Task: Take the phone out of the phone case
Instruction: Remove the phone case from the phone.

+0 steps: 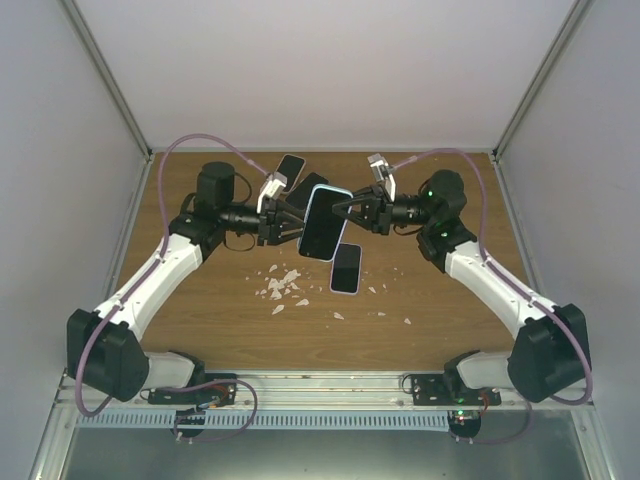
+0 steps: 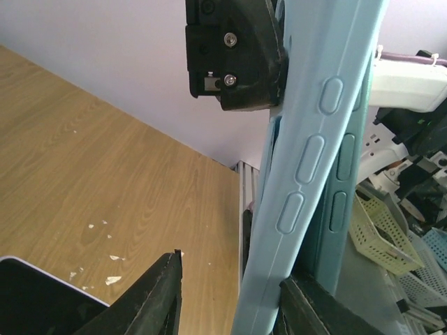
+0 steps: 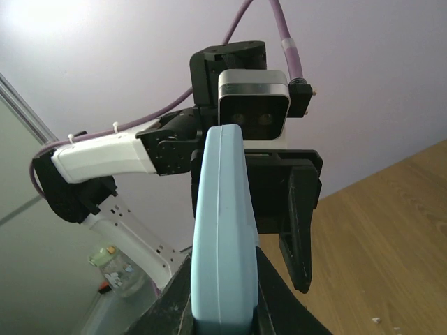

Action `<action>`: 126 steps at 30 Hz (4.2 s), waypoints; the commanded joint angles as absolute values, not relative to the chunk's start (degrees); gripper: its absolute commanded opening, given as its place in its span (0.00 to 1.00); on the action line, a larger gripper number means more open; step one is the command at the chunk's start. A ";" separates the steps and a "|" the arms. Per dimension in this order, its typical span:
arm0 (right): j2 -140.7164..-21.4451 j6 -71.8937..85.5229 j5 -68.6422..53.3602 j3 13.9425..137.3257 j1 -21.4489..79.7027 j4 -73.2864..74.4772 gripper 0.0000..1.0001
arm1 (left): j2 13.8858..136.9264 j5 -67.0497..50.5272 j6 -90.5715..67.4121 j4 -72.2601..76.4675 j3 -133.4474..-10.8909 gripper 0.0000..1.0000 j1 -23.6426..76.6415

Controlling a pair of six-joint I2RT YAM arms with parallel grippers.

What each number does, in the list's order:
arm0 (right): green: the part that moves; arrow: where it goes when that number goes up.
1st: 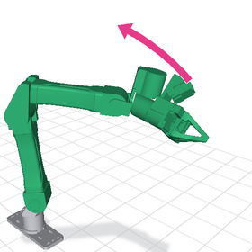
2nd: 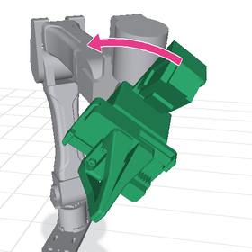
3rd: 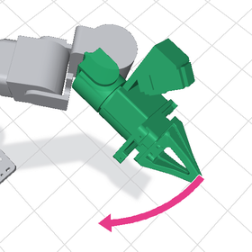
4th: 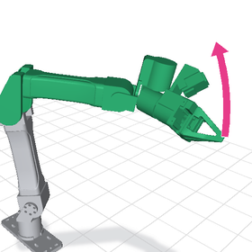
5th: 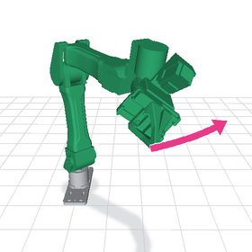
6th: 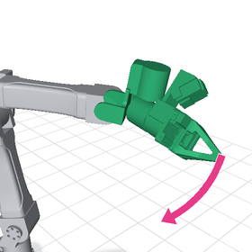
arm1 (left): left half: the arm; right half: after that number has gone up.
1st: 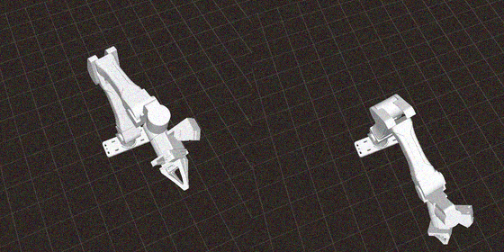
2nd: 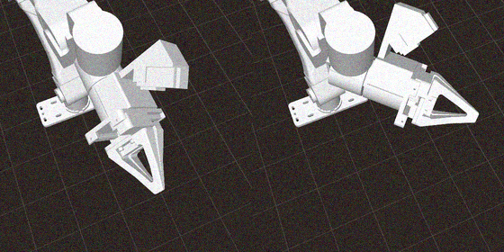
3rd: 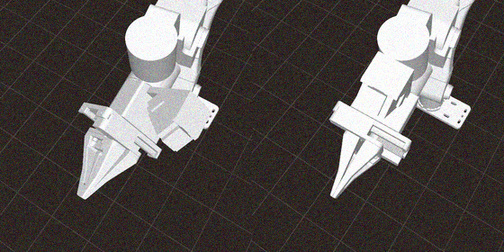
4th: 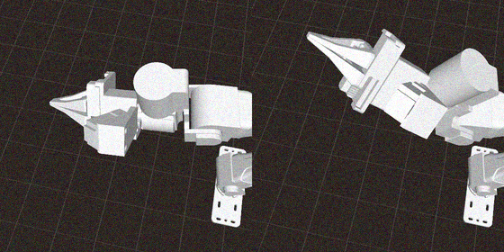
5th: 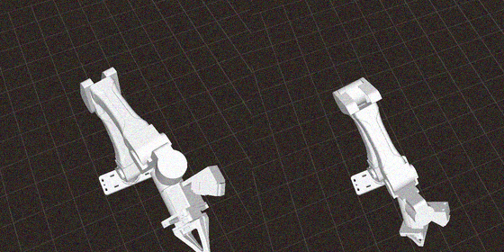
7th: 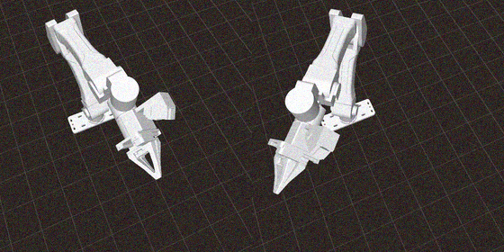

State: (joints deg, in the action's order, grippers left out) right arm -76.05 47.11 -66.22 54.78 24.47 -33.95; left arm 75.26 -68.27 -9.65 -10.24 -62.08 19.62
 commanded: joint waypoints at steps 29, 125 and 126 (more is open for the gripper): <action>-84.47 29.01 -80.65 66.36 30.49 -5.35 0.01 | 75.62 -70.83 -25.56 9.60 -59.94 0.06 22.00; -97.07 -50.59 26.64 60.97 58.52 -22.82 0.50 | 77.66 -54.87 -78.20 16.02 -41.58 0.00 5.02; -97.57 -50.70 26.66 61.33 58.27 -23.11 0.50 | 77.71 -54.97 -78.00 15.69 -41.65 0.00 5.09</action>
